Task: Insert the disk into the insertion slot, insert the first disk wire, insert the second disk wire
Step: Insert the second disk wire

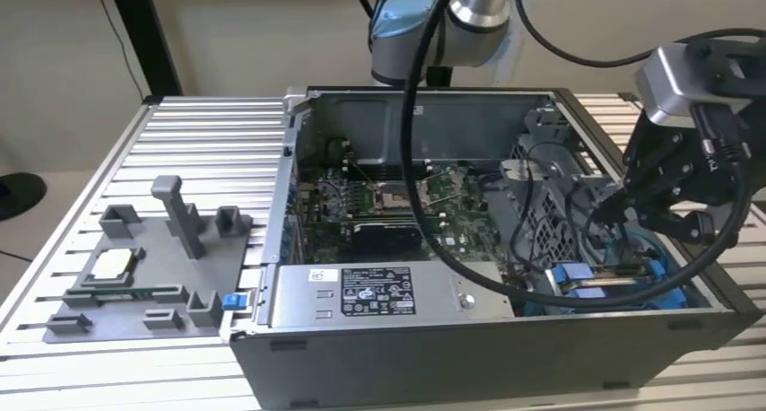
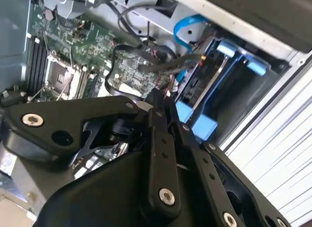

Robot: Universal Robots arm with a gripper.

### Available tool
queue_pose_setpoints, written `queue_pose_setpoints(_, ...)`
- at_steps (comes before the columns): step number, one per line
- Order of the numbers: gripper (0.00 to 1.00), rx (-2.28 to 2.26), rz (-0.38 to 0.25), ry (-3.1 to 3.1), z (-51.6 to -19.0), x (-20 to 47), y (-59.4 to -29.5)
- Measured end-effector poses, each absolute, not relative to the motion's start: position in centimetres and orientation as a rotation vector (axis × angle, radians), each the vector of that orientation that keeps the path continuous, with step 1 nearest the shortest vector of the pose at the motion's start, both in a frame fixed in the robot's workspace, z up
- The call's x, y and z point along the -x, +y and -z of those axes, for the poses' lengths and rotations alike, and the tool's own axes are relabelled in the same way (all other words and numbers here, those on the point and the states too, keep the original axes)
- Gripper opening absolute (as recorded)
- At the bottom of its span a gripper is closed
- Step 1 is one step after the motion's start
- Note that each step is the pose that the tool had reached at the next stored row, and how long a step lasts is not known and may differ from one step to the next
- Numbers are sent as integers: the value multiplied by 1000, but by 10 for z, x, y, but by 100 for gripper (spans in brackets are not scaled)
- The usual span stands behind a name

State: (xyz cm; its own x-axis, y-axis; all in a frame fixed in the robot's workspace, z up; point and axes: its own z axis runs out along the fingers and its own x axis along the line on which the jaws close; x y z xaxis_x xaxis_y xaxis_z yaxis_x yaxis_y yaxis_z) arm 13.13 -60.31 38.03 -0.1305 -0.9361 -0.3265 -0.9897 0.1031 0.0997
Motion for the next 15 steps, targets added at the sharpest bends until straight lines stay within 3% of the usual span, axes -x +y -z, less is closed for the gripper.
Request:
queue_pose_setpoints(3, 0, 1940, -423, 2182, -380, -127, -603)
queue_pose_setpoints(9, 0, 1940, -323, 2145, -379, -126, -603)
queue_pose_setpoints(15, 0, 1966, -261, 2143, -379, -125, -604)
